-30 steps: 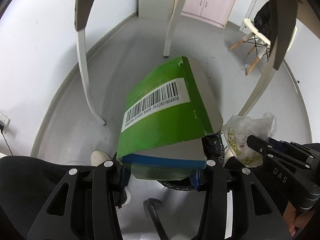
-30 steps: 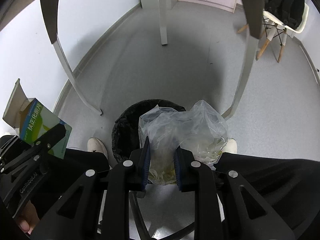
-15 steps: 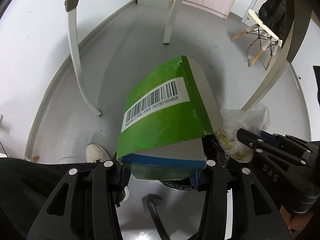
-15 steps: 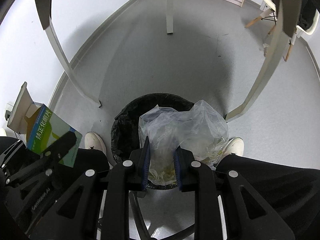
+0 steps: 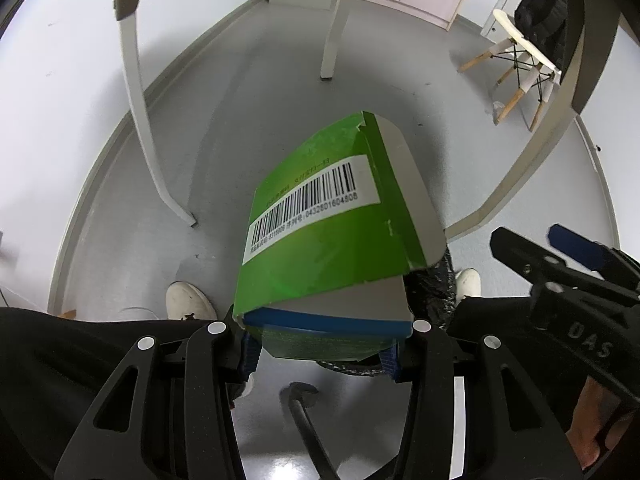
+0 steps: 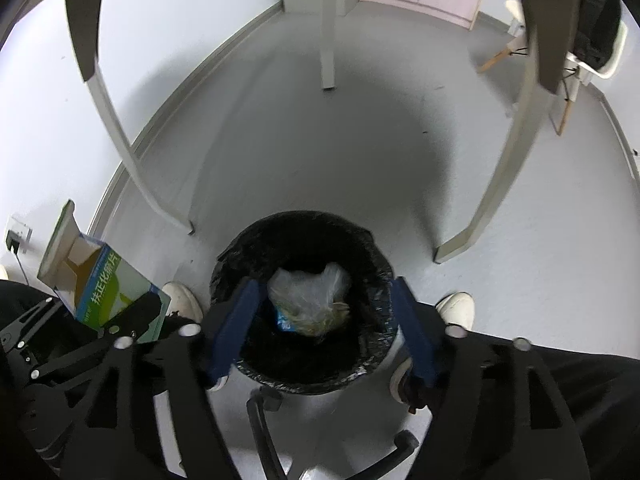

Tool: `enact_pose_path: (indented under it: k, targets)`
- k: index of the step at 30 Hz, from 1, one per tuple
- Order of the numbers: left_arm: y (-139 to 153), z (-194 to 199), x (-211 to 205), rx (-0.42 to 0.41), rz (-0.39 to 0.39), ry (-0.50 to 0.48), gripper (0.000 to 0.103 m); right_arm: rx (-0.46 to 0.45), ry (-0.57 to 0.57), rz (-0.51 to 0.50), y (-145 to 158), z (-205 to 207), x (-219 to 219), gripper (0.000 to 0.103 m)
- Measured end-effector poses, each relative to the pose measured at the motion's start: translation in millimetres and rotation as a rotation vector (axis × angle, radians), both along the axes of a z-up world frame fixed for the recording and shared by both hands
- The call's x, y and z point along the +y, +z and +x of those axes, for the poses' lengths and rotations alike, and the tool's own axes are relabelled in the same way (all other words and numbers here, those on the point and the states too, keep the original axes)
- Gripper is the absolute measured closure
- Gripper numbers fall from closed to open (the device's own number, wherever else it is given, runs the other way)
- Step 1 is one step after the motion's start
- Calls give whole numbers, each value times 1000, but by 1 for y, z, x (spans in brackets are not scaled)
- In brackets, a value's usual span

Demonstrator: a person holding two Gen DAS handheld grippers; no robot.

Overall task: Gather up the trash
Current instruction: 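Open the right tool over the bin while the left tool releases the green medicine box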

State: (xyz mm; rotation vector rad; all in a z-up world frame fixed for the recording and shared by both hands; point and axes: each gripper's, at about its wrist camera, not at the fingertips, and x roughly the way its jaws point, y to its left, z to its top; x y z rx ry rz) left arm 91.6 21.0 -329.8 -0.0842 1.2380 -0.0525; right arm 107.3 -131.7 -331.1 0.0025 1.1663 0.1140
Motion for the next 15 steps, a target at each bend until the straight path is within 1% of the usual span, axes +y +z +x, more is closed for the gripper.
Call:
enact_pose_path:
  k: [3, 8, 15]
  targets:
    - [-1, 1, -8, 5, -7, -17, 57, -21, -42, -11, 4, -3, -16, 14]
    - [-3, 3, -25, 11, -18, -51, 57, -49, -106, -25, 10, -9, -45, 8]
    - [-5, 6, -52, 17, -23, -106, 57, -52, -173, -27, 8, -13, -79, 8]
